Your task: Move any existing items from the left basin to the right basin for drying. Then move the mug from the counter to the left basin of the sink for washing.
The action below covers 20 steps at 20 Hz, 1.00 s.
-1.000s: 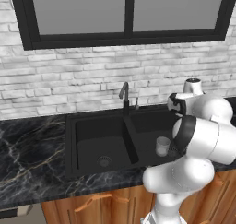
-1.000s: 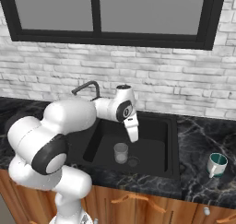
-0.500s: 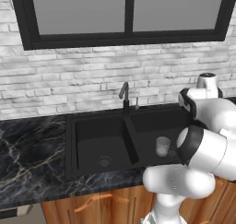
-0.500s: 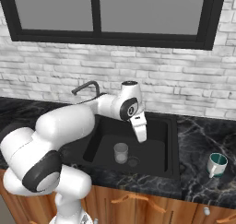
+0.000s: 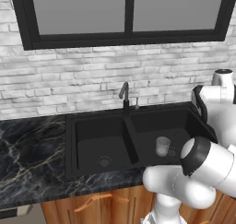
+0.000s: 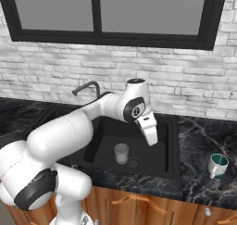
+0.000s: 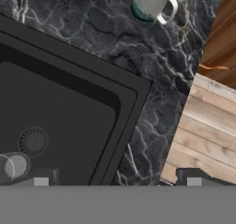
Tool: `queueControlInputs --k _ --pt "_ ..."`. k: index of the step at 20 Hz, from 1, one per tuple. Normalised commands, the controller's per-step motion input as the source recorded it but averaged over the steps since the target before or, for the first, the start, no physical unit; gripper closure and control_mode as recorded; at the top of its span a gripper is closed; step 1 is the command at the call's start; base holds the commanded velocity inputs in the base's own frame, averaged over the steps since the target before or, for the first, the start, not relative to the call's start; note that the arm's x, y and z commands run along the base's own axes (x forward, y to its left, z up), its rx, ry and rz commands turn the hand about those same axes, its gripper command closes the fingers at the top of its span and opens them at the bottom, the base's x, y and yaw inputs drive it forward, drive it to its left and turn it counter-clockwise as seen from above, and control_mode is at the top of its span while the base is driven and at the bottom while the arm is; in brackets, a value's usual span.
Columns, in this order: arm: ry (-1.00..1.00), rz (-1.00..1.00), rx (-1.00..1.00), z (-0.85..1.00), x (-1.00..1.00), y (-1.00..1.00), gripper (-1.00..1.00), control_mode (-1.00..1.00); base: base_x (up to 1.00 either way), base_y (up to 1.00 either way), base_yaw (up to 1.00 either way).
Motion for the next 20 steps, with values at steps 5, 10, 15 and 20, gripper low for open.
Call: queueControlInputs --k 5,10,15,20 --pt "0.0 0.04 -0.02 0.14 -0.27 -0.34 -1.0 -1.0 0.0 0.0 0.0" --pt "0.03 0.01 0.0 0.09 -0.13 -0.28 -1.0 -1.0 0.0 0.0 0.0" --pt "0.04 0.02 0.0 0.11 -0.07 -0.27 -1.0 -1.0 0.0 0.0 0.0" --pt "0.02 0.03 0.0 0.07 -0.1 -0.35 -1.0 -1.0 0.0 0.0 0.0"
